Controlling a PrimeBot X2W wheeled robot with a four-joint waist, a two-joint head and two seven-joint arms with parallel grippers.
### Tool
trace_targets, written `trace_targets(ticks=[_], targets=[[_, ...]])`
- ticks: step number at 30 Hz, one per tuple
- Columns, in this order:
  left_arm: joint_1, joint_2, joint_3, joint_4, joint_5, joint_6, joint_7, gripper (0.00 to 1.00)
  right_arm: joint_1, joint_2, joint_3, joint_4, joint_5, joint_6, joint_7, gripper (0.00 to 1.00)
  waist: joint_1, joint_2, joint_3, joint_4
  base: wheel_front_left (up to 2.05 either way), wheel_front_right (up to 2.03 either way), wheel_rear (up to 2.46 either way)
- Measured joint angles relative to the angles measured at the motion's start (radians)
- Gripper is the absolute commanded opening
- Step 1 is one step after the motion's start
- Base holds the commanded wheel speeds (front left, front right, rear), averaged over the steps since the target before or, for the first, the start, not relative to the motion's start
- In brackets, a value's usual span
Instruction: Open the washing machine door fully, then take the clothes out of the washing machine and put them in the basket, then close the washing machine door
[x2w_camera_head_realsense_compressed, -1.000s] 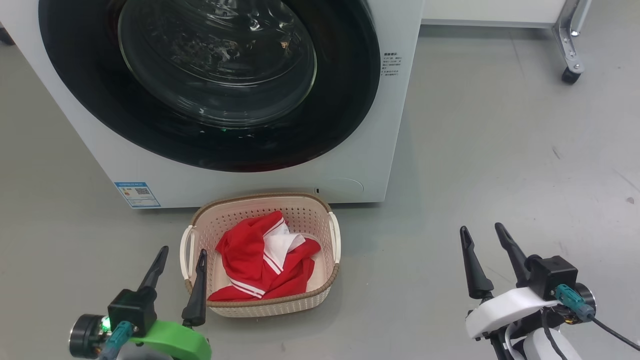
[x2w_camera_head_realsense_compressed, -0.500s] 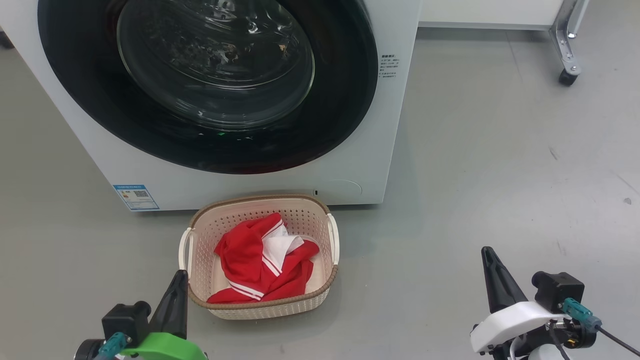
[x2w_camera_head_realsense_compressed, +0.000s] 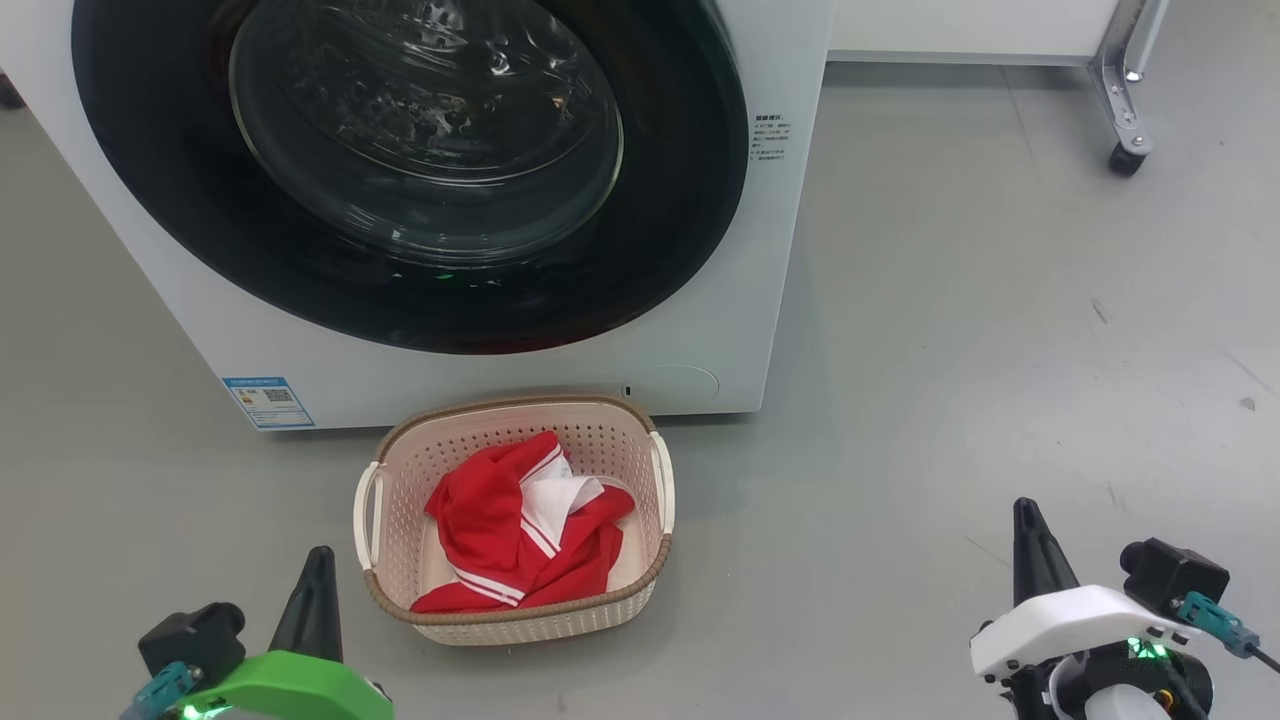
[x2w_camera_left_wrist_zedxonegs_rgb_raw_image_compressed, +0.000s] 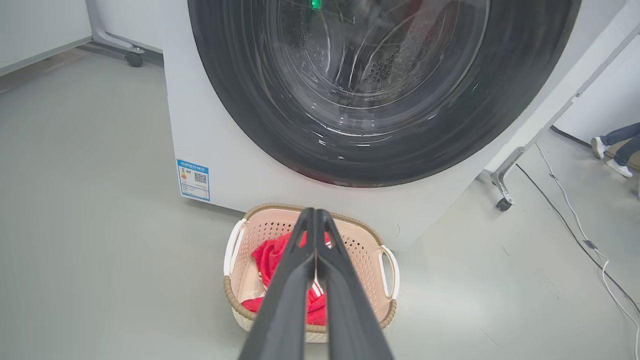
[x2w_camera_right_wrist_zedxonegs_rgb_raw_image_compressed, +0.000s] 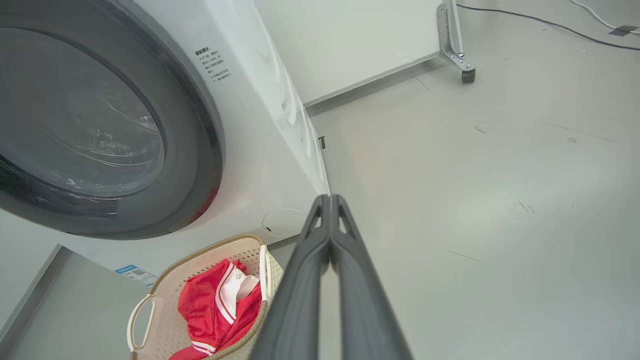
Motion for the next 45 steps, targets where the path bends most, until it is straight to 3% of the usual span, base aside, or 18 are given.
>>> trace_targets(ticks=[45], targets=[[-0.025, -0.008, 0.130, 0.000, -0.584, -0.061, 0.146, 0.00, -0.022, 0.003, -0.137, -0.023, 0.587, 0.044, 0.161, 0.00, 0.0000, 0.0000, -0.027, -0.023, 0.00, 0.00, 0.00]])
